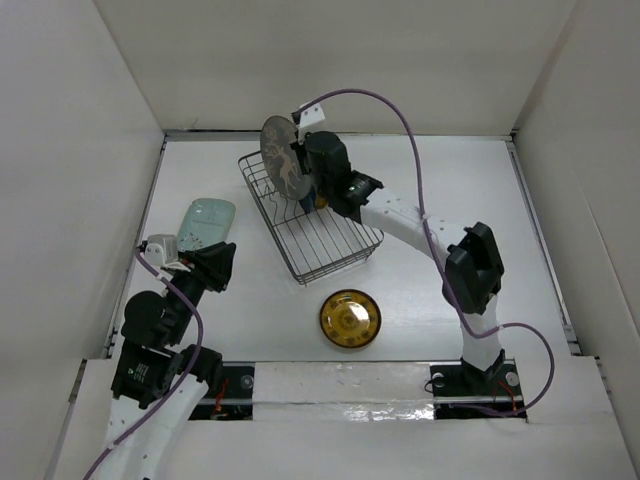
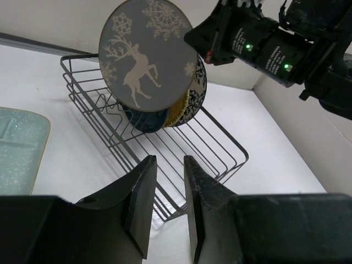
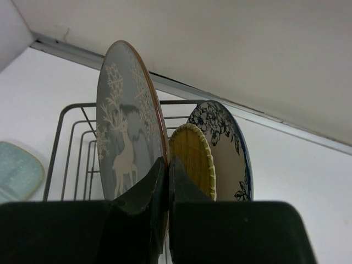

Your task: Load the plates into the dish rack

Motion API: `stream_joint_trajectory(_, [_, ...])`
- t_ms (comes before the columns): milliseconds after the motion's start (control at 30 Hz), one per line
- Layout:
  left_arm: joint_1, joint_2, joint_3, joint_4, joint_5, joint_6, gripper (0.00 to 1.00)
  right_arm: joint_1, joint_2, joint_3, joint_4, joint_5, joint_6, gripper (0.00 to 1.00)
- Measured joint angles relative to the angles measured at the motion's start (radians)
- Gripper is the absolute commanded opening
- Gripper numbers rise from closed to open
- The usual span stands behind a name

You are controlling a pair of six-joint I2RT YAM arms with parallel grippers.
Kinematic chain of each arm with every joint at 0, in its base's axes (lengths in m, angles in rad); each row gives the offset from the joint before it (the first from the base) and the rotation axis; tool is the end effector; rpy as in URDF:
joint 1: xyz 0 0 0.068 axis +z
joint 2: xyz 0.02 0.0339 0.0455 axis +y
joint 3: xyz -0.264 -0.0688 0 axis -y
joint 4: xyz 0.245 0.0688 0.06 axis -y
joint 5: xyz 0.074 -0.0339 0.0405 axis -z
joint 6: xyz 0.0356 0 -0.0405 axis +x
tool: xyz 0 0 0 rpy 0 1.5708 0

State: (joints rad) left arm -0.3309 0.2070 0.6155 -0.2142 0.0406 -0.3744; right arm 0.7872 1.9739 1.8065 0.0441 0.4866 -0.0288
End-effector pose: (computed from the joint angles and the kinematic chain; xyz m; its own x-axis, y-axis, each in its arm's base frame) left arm 0.0659 -0.0242 0.3413 0.0375 -0.3992 -0.9161 0.4040 0.8445 -0.3515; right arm 0.3505 0.3281 0.3617 -0.0782 -0.1145 -0.9903 -0.3010 0.9497 -0.0861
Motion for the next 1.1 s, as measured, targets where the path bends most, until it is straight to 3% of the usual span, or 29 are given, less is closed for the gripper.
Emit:
stream_joint_trajectory(167, [0.0, -0.008, 0.0, 0.0, 0.0, 0.0, 0.23, 0.084, 0.068, 0.063, 0.018, 0.145, -0.186, 0.0])
stream_joint_trajectory(333, [0.0, -0.015, 0.0, 0.0, 0.0, 0.0, 0.23, 0.167, 0.134, 0.085, 0.148, 0.285, -0.384, 0.0])
stream_joint_trajectory(633, [0.002, -0.033, 0.0, 0.0, 0.001, 0.0, 0.23, 0.222, 0.182, 0.097, 0.325, 0.418, -0.623, 0.0])
stream_joint_trajectory(1100, [-0.001, -0.046, 0.0, 0.0, 0.003, 0.0, 0.23, 0.217, 0.188, 0.094, 0.384, 0.483, -0.665, 0.0])
